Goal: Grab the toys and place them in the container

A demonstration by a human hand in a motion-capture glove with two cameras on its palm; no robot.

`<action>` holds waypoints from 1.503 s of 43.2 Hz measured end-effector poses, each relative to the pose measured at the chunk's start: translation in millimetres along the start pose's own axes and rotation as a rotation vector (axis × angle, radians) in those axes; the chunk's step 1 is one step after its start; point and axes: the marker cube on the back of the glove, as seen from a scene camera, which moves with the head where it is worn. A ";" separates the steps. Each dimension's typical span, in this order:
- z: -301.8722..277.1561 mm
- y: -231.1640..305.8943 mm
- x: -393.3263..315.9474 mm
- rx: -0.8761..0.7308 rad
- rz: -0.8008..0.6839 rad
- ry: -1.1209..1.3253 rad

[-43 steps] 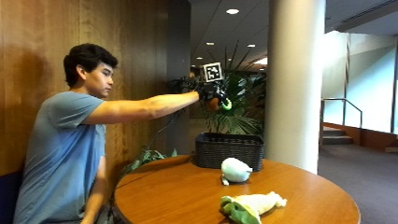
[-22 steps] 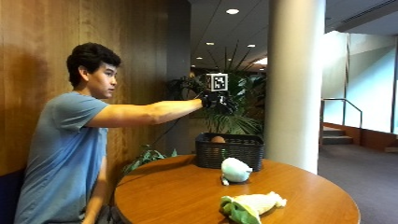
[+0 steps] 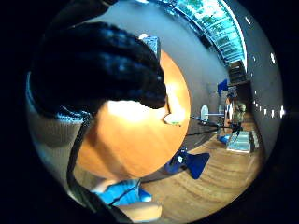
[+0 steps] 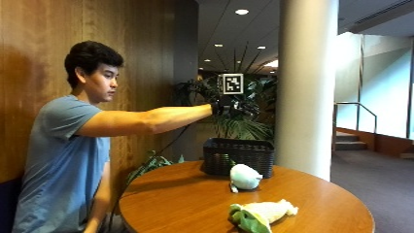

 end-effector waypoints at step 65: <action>252.9 3.0 62.1 -0.309 0.093 0.012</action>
